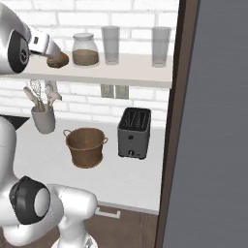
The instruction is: Open the cabinet, pick up the bread from the cabinet and place it in the basket. Then move the basket to the dining counter.
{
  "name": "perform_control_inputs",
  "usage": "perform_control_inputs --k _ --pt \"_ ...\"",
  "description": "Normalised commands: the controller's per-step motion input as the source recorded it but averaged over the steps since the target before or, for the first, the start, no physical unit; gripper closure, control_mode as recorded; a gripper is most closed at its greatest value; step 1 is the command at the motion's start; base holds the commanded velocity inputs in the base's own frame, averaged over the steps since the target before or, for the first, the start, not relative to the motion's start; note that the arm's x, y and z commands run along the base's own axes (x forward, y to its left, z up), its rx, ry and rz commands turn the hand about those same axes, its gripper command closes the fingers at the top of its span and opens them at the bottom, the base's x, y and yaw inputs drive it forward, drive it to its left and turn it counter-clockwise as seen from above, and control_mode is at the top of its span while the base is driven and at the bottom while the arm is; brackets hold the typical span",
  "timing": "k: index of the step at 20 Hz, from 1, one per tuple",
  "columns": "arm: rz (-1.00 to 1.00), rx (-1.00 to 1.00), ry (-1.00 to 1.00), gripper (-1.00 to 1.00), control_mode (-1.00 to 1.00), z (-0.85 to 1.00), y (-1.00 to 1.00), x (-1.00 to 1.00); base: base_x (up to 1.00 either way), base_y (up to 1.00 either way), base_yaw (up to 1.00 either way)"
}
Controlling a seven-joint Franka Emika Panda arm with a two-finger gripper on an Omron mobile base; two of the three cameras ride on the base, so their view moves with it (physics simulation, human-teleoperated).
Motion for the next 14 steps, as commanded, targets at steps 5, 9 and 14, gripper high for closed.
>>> perform_control_inputs --k 5,9,14 --pt "0.02 0.0 0.06 -1.0 -1.0 0.01 0.07 0.15 0.0 0.0 0.0" --pt "0.0 0.0 0.16 -1.0 -1.0 -0.58 0.02 0.08 0.0 0.0 0.0" --pt "0.0 0.0 0.06 -1.0 -1.0 -0.51 0.09 0.35 0.0 0.0 0.0"
